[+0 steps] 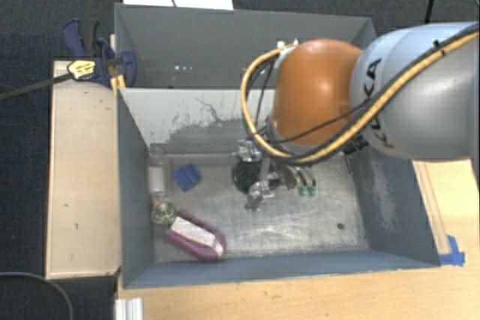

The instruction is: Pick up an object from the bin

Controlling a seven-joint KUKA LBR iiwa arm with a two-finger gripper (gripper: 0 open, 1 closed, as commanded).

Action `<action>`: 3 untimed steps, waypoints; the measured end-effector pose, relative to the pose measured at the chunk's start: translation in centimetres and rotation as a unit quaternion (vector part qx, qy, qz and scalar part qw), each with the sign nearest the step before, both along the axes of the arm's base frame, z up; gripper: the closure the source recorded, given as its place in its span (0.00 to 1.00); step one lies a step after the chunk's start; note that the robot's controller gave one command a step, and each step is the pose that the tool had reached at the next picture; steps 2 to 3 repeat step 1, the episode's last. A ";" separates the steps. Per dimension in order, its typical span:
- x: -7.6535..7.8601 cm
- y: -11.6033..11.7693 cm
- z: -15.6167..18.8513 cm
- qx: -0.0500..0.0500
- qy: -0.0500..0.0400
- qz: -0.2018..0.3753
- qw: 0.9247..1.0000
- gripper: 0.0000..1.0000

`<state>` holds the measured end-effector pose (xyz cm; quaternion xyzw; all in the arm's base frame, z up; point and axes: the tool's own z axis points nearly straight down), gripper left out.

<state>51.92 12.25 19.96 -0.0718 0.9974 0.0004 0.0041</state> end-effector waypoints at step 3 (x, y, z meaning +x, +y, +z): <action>-2.4 -2.2 6.3 -0.001 0.001 0.118 0.993 1.00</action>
Offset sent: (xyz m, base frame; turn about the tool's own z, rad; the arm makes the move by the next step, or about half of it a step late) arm -0.0250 -0.0214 0.0616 -0.2369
